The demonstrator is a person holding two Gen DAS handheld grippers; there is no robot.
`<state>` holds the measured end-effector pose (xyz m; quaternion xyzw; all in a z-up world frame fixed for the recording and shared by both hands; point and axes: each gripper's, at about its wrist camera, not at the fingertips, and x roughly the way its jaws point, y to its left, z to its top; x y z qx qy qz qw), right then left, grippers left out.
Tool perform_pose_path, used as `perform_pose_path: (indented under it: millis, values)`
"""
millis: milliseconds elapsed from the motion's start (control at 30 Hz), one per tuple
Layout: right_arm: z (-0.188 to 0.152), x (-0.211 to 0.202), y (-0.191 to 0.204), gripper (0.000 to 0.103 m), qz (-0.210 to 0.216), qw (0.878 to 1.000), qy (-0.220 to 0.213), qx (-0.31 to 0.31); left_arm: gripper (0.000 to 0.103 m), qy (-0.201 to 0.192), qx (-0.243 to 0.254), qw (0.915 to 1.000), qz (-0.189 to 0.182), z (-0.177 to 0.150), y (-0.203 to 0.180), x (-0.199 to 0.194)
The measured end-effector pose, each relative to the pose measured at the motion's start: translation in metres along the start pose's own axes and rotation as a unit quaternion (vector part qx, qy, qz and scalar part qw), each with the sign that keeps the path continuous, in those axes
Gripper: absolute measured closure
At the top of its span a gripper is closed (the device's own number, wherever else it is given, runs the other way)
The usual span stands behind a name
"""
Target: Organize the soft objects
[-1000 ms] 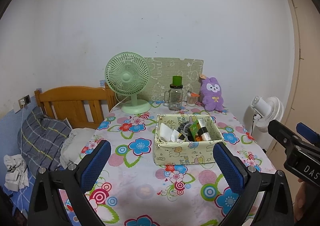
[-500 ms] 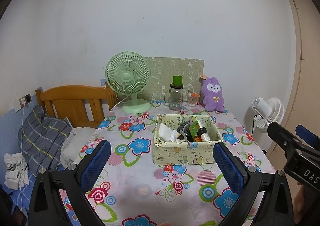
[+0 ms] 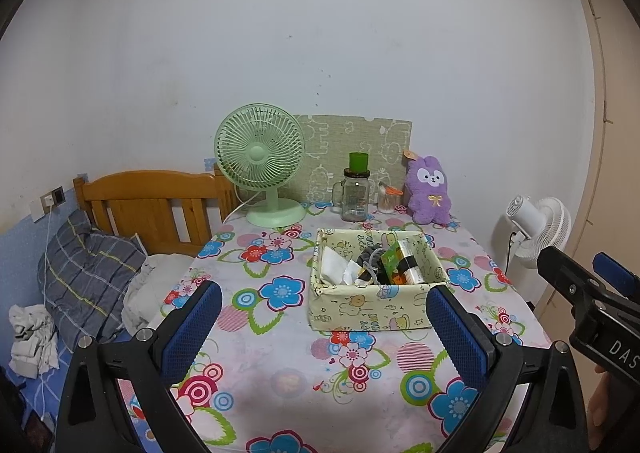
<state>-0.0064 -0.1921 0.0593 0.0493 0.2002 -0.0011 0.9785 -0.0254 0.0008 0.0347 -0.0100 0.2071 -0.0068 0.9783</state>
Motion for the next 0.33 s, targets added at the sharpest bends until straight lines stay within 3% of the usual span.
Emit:
perform_pose_path:
  millis: [333]
  values:
    - [-0.0011, 0.0011, -0.0005, 0.0, -0.004, 1.0, 0.002, 0.002, 0.0, 0.001, 0.0, 1.0, -0.004, -0.001, -0.0016, 0.002]
